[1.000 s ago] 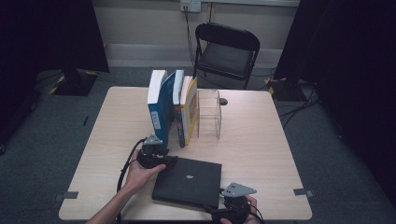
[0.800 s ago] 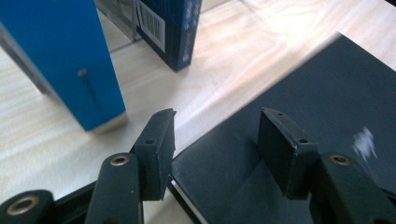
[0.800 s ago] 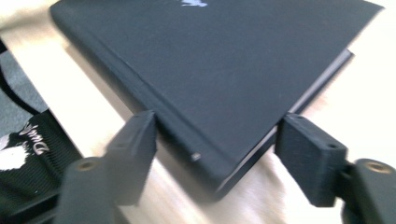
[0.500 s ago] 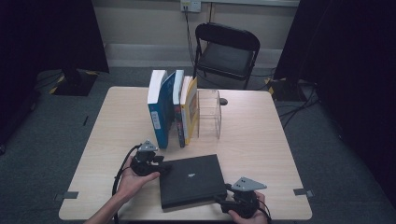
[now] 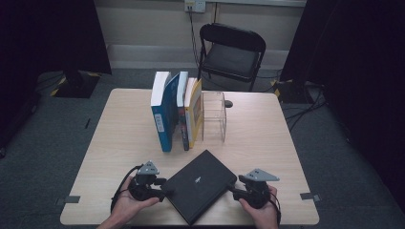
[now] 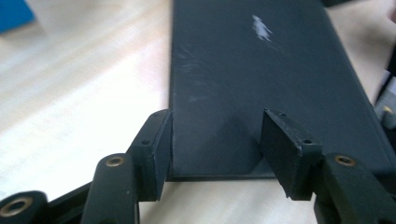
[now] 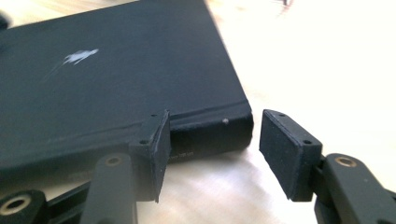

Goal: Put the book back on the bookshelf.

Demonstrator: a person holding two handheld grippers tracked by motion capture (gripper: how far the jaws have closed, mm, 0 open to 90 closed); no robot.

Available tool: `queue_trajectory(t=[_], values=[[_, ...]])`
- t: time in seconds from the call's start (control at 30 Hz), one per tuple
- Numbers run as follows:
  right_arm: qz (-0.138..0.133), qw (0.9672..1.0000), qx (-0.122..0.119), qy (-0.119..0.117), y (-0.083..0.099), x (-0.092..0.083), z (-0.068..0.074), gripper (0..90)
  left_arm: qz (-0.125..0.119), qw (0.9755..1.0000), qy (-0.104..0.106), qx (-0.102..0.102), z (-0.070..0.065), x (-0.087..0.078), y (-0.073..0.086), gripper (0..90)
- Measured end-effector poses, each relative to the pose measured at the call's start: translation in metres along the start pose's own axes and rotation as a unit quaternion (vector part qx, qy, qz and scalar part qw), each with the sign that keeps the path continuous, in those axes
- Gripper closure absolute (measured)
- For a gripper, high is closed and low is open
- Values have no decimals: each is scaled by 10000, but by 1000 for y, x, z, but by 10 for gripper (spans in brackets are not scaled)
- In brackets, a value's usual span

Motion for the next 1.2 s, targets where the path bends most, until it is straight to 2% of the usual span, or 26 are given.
queue_trajectory(t=[0.1,0.17,0.2,0.23,0.33,0.43,0.53,0.7,0.93,1.07,1.13,1.2], values=[[-36,10000,-7,19,-5,2,-4,436,-64,10000,10,-42,3,0,-2,489],[-81,9999,28,61,-5,2,-4,443,-123,9994,255,-217,9,3,-9,531],[-96,9999,49,62,-5,2,-3,439,-175,9991,237,-318,12,4,-14,534],[-96,9999,66,17,-4,1,-1,434,-186,9991,172,-337,16,7,-19,509],[-24,10000,89,-8,2,-1,8,449,-231,9992,163,-278,21,15,-33,541],[81,9999,67,-46,10,-1,14,480,-83,9997,233,-78,19,30,-42,618],[75,9999,35,-56,10,0,16,512,-137,9993,275,-192,19,38,-47,630],[16,9998,70,-174,6,1,13,510,-105,9995,211,-200,17,35,-43,630],[-34,9999,-31,114,-5,12,1,523,35,9994,264,-231,3,26,-30,581],[-51,9990,-62,444,-13,22,-10,584,92,9987,419,-259,-8,22,-21,578],[-68,9988,-24,480,-18,28,-13,596,87,9981,497,-343,-14,20,-18,581],[-58,9984,-60,558,-22,33,-15,622,135,9981,518,-297,-18,19,-15,581]])
Point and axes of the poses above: each handheld gripper's, and its own axes: x roughly forward along the jaws, y roughly out of its underside, z roughly to its left, the point moved 8 cm from there along x, roughly forward along the jaws, and after that the axes turned 3 degrees about -y, right-handed, at the moved point
